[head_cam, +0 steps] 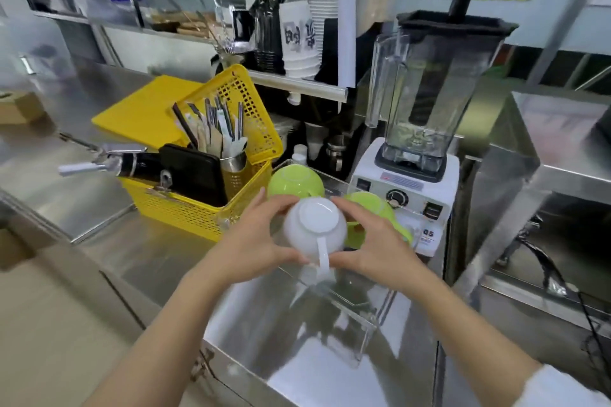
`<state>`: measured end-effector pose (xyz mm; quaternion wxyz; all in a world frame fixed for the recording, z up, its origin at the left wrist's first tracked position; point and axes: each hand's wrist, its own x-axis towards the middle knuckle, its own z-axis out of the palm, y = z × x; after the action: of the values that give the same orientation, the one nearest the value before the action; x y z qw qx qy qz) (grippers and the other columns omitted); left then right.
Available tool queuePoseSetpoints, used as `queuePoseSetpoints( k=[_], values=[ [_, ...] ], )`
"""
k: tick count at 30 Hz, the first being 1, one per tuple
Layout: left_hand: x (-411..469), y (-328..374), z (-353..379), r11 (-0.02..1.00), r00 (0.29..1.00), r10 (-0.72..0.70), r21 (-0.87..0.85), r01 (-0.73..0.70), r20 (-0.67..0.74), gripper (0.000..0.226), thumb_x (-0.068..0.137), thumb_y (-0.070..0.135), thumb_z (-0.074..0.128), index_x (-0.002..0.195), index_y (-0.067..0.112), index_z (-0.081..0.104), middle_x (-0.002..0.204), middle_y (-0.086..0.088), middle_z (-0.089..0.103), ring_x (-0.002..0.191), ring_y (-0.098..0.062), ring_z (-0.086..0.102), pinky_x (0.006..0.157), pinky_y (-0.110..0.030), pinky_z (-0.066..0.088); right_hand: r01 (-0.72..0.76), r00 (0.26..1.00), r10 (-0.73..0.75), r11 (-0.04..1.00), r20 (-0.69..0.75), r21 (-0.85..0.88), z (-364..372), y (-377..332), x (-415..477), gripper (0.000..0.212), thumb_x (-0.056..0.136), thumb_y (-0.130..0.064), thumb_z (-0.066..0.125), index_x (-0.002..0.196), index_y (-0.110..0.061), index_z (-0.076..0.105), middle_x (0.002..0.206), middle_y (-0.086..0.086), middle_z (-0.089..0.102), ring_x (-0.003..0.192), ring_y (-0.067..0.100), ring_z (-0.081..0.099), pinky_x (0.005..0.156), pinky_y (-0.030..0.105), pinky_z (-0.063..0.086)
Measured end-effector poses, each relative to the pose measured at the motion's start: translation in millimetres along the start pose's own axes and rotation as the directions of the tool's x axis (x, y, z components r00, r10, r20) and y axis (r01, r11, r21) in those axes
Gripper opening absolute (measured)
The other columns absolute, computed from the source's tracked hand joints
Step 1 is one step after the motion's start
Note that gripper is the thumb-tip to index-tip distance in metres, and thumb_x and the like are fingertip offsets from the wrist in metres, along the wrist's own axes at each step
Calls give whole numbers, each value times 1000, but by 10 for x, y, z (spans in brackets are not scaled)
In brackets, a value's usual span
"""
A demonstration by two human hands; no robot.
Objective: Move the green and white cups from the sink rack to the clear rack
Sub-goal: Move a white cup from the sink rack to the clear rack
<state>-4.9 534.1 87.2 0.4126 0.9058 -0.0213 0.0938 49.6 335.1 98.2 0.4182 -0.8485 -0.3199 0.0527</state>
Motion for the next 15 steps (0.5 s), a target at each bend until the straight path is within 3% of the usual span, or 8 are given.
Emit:
queuePoseSetpoints(
  k=[4, 7, 9, 11, 15],
  values=[
    [45, -277, -133, 996, 995, -87, -26, 89, 47, 91, 41, 55, 78, 124, 35, 44, 129, 8, 52, 135, -27, 31, 113, -53, 22, -26, 999, 26, 1000, 42, -5, 222, -63, 219, 74, 57, -28, 81, 122, -34, 47, 113, -9, 59, 104, 15, 55, 95, 40, 47],
    [80, -374, -215, 996, 990, -85, -12, 87, 109, 85, 44, 53, 76, 122, 34, 47, 126, 10, 54, 131, -19, 38, 117, -43, 3, -52, 995, 55, 998, 84, -35, 329, -83, 345, 70, 56, -32, 81, 117, -34, 48, 110, -2, 63, 99, 20, 59, 90, 43, 49],
    [100, -400, -227, 996, 990, -79, -23, 82, 118, 78, 45, 48, 74, 117, 35, 47, 122, 12, 55, 121, -11, 45, 116, -44, 15, -71, 991, 76, 996, 112, -45, 374, -83, 405, 71, 55, -33, 79, 119, -33, 47, 111, -1, 63, 98, 20, 59, 89, 43, 50],
    [120, -432, -226, 995, 990, -92, -40, 97, 103, 77, 44, 46, 75, 115, 38, 46, 121, 11, 55, 120, -12, 46, 110, -45, 30, -87, 987, 93, 995, 129, -47, 417, -70, 453, 72, 54, -33, 77, 120, -31, 46, 111, -1, 62, 99, 20, 59, 88, 44, 51],
    [146, -561, -180, 991, 992, -105, -75, 109, 63, 80, 43, 45, 79, 117, 35, 49, 119, 12, 57, 112, -6, 52, 101, -40, 43, -80, 986, 90, 994, 140, -77, 431, -48, 505, 69, 62, -23, 78, 122, -28, 45, 113, 0, 62, 100, 20, 57, 90, 41, 50]
  ],
)
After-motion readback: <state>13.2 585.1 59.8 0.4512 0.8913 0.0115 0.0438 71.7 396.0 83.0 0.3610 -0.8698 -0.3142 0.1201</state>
